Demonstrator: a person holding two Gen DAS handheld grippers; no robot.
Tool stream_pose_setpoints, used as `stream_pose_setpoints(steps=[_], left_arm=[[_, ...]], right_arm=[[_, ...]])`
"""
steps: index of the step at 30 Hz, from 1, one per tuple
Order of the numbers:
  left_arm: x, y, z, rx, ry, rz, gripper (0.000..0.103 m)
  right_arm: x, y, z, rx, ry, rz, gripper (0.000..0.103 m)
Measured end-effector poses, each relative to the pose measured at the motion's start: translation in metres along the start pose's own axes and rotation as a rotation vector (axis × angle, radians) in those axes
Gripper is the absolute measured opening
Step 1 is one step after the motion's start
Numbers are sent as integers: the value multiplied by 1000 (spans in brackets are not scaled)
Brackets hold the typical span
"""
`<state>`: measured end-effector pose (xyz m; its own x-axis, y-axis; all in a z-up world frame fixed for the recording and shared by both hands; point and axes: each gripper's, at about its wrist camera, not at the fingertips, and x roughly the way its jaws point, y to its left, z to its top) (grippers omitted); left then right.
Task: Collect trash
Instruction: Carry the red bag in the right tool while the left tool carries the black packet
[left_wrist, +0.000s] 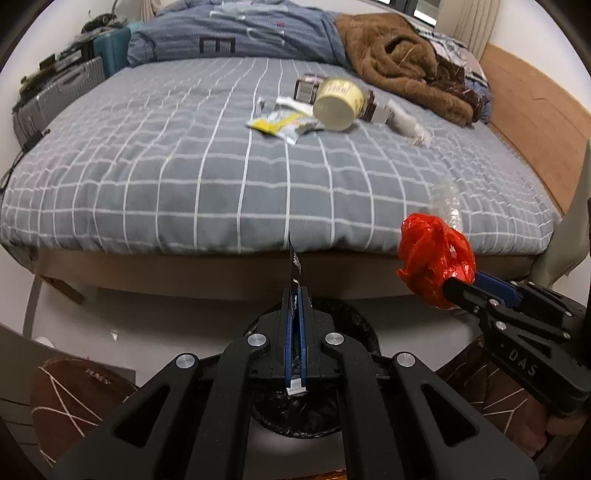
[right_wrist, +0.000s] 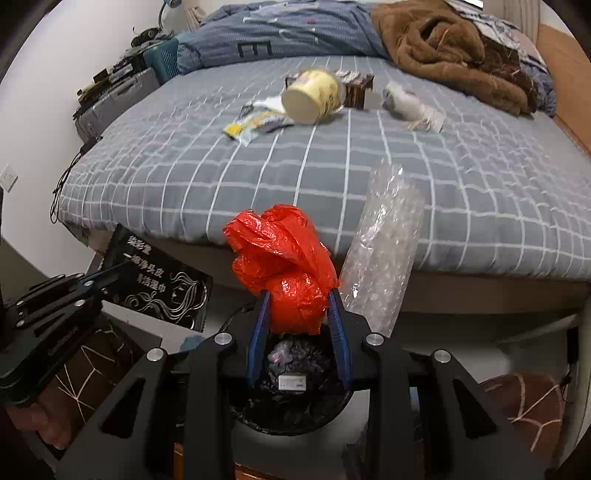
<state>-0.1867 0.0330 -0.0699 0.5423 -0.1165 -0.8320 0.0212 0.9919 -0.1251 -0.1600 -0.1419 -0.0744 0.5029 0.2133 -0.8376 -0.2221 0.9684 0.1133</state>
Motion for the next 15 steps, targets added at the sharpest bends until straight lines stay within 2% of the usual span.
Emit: stream_pose_setpoints(steps=[7,12,15], left_arm=[[26,4,-11,6,35,42,2],[41,11,-19,-10,71,33,2],[40,12,-18,-16,69,29,2]], right_arm=[[24,6,-15,-23,44,-17,30],[37,6,-22,-28,70,-15,30],[35,5,-20,-23,57,-12,30]])
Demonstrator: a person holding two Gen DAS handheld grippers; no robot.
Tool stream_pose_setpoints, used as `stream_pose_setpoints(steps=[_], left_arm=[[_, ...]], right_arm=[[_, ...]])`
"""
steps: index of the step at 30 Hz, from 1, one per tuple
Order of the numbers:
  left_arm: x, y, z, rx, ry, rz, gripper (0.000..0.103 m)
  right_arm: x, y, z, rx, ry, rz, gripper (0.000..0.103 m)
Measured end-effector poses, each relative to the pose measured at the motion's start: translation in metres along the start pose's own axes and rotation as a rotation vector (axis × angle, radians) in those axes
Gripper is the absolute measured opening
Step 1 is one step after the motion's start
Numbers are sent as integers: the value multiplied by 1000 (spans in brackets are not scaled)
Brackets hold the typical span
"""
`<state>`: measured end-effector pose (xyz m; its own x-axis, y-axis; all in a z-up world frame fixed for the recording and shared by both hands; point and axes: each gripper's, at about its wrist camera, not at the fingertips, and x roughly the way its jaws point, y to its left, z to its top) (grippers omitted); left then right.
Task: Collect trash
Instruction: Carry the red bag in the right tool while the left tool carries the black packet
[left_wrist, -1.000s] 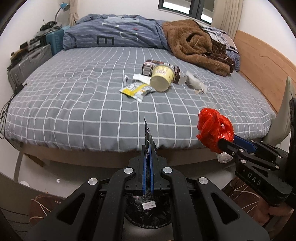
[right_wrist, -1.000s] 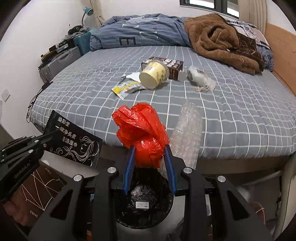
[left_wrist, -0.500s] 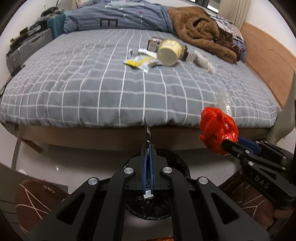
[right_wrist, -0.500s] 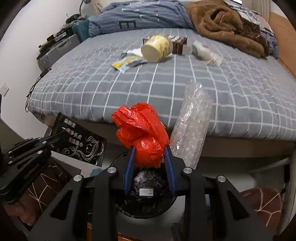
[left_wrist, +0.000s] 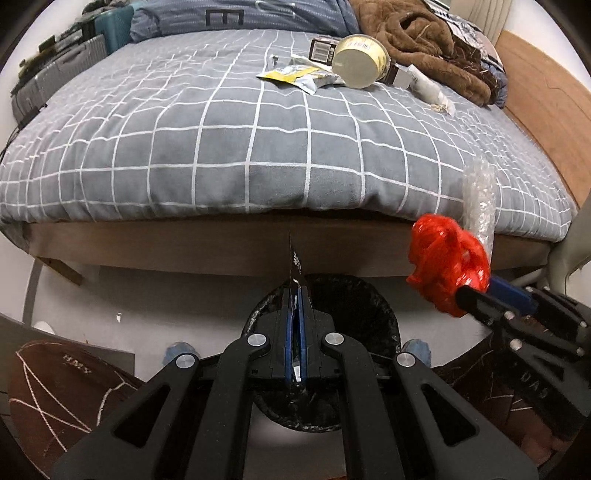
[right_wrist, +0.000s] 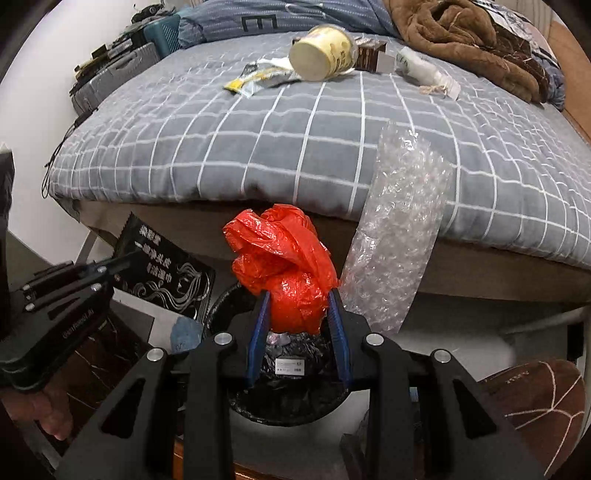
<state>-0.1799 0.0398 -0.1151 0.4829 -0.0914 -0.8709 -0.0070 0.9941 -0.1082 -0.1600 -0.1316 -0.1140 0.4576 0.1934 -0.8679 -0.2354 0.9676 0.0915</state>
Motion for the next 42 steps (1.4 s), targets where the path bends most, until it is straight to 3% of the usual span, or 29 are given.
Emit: stream_pose_setpoints(steps=[6,17,34,42], left_arm=[[-18,-3,9,3,-40,-14,2],[-47,-12,7,32,-78,-51,2],[-30,-3,-7,21,-29,-49,2],[0,6,-17,10,26,-37,2]], right_arm=[[-24,1,12,14,-59,39,30],[-47,10,-6,22,-16,152,30],[7,7,-31,43,125,160,30],[42,7,-35,67,209,166,30]])
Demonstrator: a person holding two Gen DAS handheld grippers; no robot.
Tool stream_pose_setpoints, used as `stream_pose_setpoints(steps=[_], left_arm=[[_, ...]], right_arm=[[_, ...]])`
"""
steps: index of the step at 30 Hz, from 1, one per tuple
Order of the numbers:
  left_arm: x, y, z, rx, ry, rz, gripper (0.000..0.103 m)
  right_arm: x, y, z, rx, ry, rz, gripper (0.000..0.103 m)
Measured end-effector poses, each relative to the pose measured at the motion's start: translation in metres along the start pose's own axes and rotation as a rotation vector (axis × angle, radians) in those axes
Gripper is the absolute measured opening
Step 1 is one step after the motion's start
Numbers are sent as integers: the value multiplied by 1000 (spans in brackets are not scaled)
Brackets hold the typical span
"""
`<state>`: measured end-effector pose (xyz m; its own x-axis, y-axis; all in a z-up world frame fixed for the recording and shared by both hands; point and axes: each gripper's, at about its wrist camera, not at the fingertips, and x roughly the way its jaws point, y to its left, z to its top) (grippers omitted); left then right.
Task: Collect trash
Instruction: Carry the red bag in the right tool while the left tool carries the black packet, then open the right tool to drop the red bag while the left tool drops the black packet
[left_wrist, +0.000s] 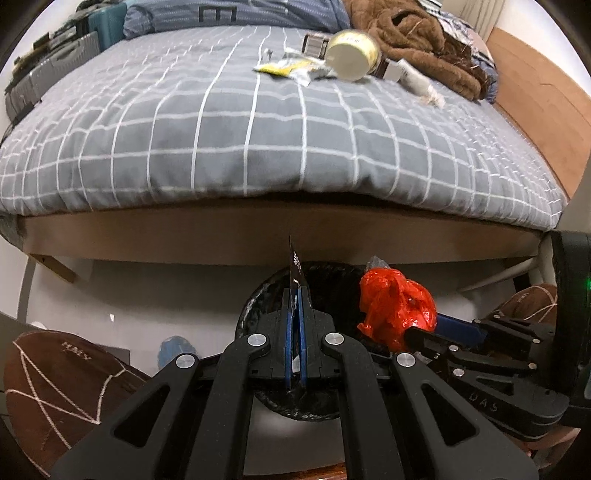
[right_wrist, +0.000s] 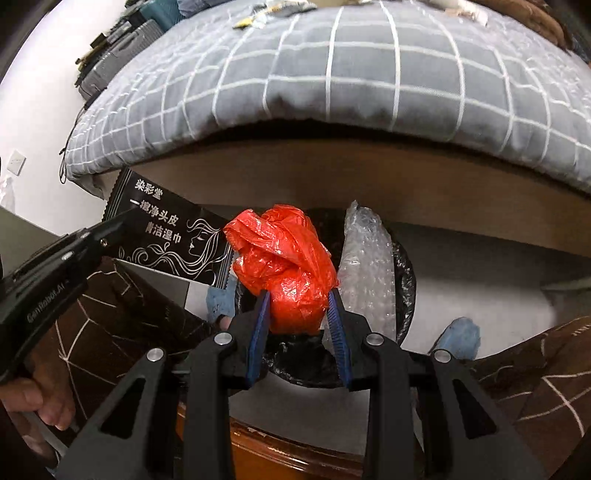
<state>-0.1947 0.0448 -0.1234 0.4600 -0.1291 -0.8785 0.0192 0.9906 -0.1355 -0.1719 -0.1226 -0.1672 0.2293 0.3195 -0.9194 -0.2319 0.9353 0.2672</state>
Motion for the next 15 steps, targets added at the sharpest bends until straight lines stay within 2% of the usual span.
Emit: stream_pose_setpoints(steps=[15], left_arm=[[52,13,-6,-16,90,31,2]], right_arm=[[60,1,12,25,120,-34,30]])
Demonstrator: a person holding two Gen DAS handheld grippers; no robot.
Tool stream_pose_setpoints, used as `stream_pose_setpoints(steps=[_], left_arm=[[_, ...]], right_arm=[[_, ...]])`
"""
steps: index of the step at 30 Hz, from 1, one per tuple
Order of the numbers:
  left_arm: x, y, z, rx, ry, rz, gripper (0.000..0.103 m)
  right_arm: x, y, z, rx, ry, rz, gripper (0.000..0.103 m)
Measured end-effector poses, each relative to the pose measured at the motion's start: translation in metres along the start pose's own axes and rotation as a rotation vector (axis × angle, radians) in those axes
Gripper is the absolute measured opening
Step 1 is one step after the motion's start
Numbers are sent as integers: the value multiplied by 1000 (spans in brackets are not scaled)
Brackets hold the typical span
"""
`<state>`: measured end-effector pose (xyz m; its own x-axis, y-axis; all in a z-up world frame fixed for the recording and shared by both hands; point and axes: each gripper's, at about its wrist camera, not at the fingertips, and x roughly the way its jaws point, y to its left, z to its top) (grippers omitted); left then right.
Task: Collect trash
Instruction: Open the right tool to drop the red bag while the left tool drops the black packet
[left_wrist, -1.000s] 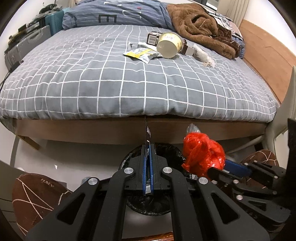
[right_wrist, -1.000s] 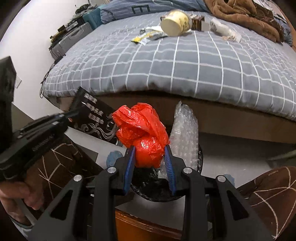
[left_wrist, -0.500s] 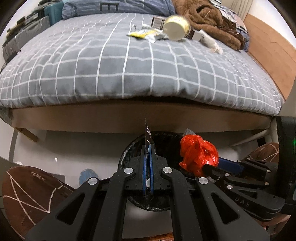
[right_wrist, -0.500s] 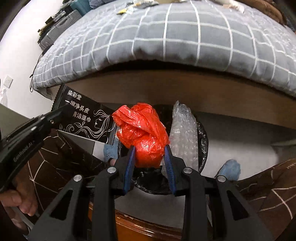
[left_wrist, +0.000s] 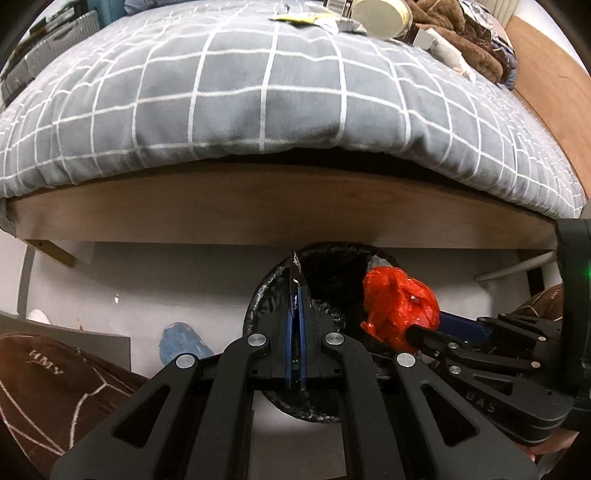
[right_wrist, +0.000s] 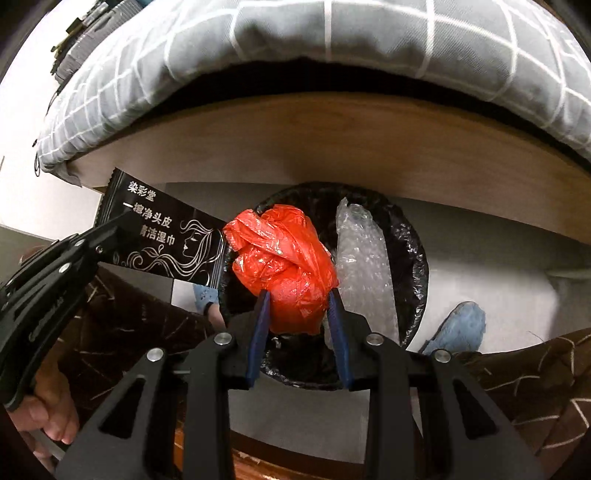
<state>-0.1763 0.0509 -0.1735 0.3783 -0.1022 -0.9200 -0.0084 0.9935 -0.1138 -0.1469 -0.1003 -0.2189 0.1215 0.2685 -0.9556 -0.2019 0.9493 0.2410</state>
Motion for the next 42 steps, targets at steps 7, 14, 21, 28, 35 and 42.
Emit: stream_pose_setpoints(steps=[7,14,21,28,35,42], left_arm=[[16,7,-1,-22,47,2,2],[23,5,2,-26,61,8,2],[24,5,1,-28,58,9,2],[26,-9,0,-7,61,-7,2],[35,-36,-2,38,73,-27,2],[48,-57,-1,63,76,-53,2]], right_arm=[[10,3,4,-11,17,-20,33],[12,5,2,-14,9,-29,47],[-3,0,3,-24,-54,-64,76],[-25,-22,1,-1,-122,-110,95],[-36,-52,-3,48,-164,-164,95],[-43,-77,-10,81,-180,-209,95]])
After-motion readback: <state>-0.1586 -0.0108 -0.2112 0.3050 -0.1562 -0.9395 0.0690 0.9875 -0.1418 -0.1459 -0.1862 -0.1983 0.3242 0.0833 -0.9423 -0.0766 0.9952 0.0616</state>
